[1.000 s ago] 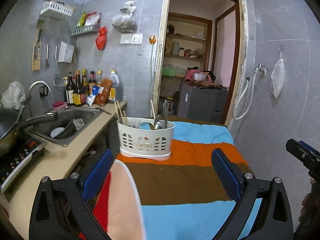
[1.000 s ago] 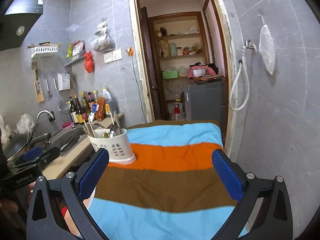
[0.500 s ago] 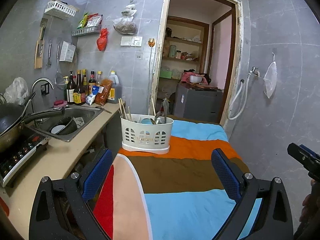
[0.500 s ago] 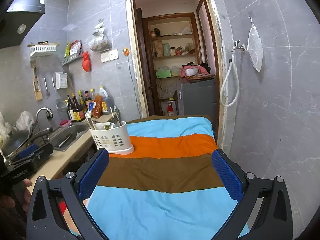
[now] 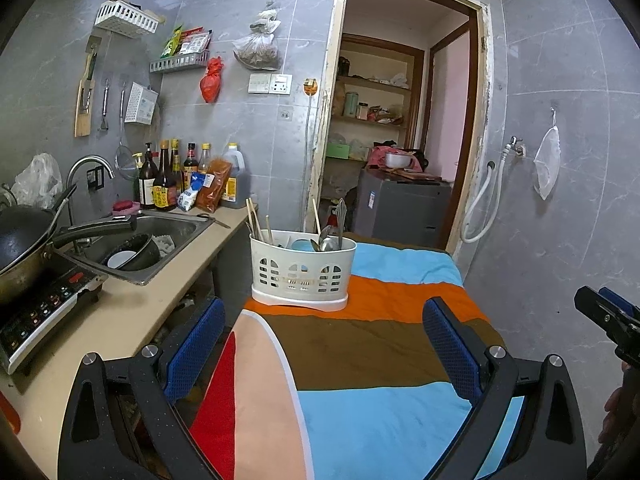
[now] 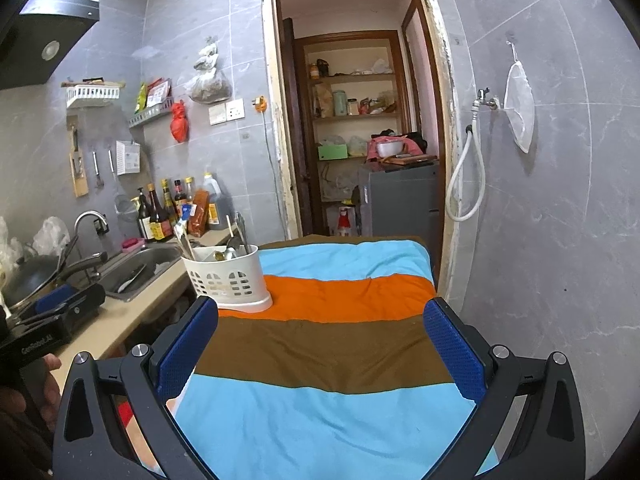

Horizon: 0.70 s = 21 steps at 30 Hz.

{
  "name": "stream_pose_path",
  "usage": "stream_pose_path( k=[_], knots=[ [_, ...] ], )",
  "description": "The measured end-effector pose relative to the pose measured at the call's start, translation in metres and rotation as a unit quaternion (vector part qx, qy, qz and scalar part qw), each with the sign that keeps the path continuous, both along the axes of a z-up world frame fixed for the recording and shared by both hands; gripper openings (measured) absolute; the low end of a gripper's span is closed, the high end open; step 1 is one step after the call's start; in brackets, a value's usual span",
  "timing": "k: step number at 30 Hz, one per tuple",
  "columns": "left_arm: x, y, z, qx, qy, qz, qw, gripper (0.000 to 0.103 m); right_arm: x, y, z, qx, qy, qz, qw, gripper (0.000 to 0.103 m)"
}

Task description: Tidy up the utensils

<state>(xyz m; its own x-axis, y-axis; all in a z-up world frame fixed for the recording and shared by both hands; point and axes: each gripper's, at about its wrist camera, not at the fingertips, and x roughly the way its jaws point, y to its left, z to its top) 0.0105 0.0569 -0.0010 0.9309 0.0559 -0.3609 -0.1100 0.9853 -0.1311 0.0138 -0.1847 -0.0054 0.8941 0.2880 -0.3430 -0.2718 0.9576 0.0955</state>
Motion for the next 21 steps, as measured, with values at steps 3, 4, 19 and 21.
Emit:
stream_pose_path(
  k=[3,4,19,21],
  knots=[
    [-0.0001,0.0001,0.0,0.0,-0.001,0.0,1.0,0.097,0.0022,0.0002,-0.0001,0.001,0.001,0.0,1.0,0.103],
    [0.0002,0.0003,-0.0002,0.0,-0.001,0.0,1.0,0.097,0.0024,0.0004,-0.0001,0.0,0.001,0.0,1.0,0.103],
    [0.0011,0.0021,-0.0005,0.001,-0.002,0.0,1.0,0.097,0.0061,0.0035,-0.0013,0.0,0.0,-0.001,1.0,0.103],
    [0.0017,0.0019,-0.0002,0.001,-0.002,0.0,1.0,0.097,0.0066,0.0034,-0.0015,0.0,0.0,-0.001,1.0,0.103]
  ],
)
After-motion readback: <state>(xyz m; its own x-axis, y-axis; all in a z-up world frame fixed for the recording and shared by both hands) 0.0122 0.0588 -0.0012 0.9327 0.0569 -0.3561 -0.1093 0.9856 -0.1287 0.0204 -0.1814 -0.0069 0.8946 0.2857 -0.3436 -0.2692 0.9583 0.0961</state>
